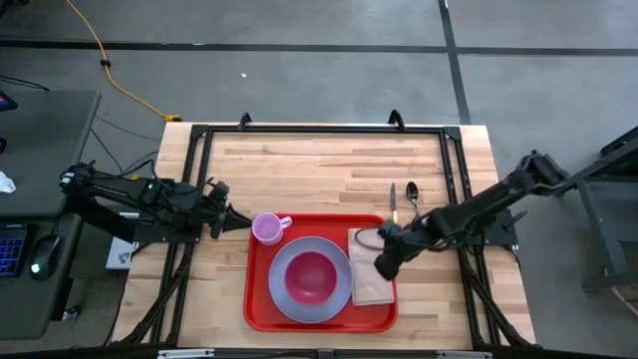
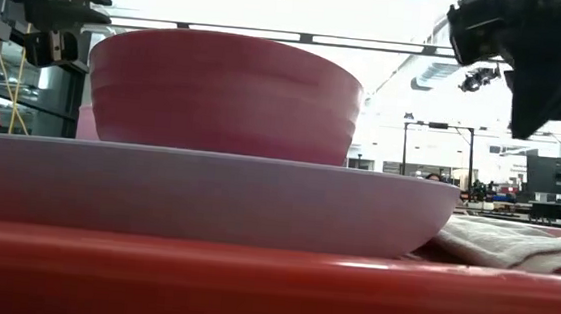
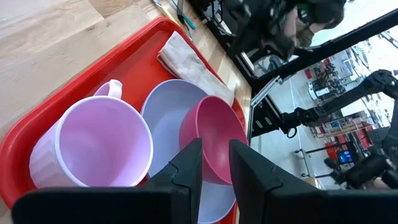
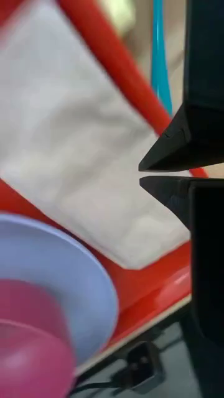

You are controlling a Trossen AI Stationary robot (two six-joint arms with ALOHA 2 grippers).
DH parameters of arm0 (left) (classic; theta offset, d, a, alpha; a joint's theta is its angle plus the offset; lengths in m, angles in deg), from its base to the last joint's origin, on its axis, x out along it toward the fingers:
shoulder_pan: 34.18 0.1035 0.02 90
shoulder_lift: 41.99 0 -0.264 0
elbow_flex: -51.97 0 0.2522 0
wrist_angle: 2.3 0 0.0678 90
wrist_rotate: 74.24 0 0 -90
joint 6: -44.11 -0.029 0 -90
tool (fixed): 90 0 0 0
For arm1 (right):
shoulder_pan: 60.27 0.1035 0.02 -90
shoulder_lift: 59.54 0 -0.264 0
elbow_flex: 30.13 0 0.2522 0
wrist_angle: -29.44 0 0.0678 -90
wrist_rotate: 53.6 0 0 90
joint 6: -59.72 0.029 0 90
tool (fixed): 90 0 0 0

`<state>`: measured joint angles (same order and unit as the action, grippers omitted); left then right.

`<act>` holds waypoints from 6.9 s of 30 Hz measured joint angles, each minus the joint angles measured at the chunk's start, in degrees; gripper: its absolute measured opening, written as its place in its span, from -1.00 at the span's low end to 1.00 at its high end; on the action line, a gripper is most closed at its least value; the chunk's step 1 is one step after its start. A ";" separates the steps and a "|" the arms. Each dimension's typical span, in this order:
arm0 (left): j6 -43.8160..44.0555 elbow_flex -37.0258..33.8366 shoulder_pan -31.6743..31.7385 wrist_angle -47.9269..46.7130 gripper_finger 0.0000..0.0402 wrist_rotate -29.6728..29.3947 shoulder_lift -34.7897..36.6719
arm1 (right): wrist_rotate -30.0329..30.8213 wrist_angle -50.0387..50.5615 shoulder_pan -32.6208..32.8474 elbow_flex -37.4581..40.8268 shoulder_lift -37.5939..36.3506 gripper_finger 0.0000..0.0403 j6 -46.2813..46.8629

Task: Set up tray
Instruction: Put the blue fork on the brown table napkin

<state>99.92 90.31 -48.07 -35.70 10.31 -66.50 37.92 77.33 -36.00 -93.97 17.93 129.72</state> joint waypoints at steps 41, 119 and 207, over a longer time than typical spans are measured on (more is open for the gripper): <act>-0.45 0.00 0.00 -1.53 -0.45 -1.90 -0.01 | 5.36 17.88 -19.45 -0.09 -15.71 -1.00 -16.11; -0.43 0.00 0.00 -5.98 -0.45 -4.76 -0.02 | -6.95 18.26 -17.00 8.78 -8.97 -0.10 24.63; -3.47 0.00 0.01 -14.00 -0.45 -0.79 0.00 | -5.69 11.50 -17.94 12.55 8.38 -0.45 40.28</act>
<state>96.45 90.31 -48.06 -49.70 9.52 -66.50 32.23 88.83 -53.94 -81.43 26.31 170.00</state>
